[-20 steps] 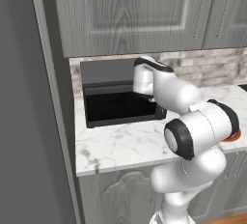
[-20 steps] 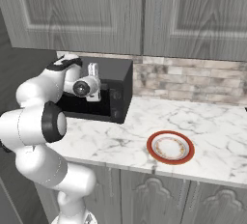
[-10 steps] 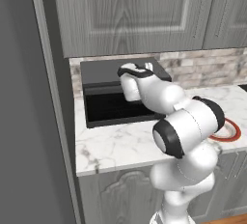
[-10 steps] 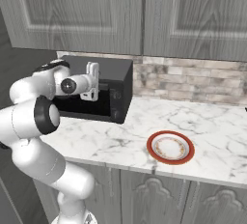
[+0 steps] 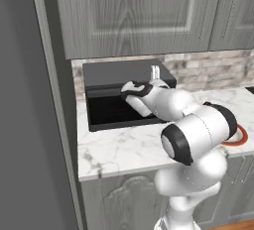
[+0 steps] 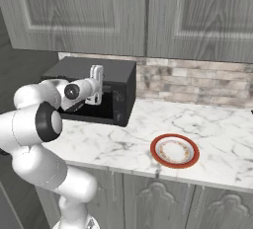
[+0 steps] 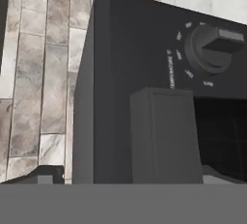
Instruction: Pick up the bagel from the plate, place it on the toaster oven rack, close the door, and set the timer.
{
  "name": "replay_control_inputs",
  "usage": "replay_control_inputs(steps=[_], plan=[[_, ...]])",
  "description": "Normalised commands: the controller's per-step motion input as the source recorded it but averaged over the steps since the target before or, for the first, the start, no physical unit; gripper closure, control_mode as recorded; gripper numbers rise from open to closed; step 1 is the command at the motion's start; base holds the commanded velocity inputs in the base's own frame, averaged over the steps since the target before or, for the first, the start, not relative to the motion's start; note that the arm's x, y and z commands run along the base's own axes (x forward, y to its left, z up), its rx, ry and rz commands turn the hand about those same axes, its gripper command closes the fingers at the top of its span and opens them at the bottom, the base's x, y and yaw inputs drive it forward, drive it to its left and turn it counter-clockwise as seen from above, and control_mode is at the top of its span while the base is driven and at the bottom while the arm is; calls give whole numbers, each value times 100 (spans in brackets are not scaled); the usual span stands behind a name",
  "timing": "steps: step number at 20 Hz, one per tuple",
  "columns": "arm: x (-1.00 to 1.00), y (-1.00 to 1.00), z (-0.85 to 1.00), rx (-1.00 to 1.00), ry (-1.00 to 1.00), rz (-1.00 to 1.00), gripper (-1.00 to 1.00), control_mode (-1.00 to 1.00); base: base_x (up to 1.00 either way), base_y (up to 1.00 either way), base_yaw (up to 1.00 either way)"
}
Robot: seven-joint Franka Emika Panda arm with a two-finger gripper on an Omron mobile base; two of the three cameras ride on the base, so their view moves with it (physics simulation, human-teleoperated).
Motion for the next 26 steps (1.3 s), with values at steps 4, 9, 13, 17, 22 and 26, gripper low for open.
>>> replay_control_inputs(steps=[4,9,13,17,22,26], plan=[[7,-83,-3,0,23,0,-100,-100,0,0,0],[0,-98,-7,0,26,0,-100,-100,0,0,0],[0,-100,-2,0,26,0,-100,-100,0,0,0],[-8,-97,0,0,22,0,-100,-100,0,0,0],[-53,-91,1,0,16,1,-100,-100,0,0,0],[-54,-94,4,0,16,4,-100,-100,0,0,0]])
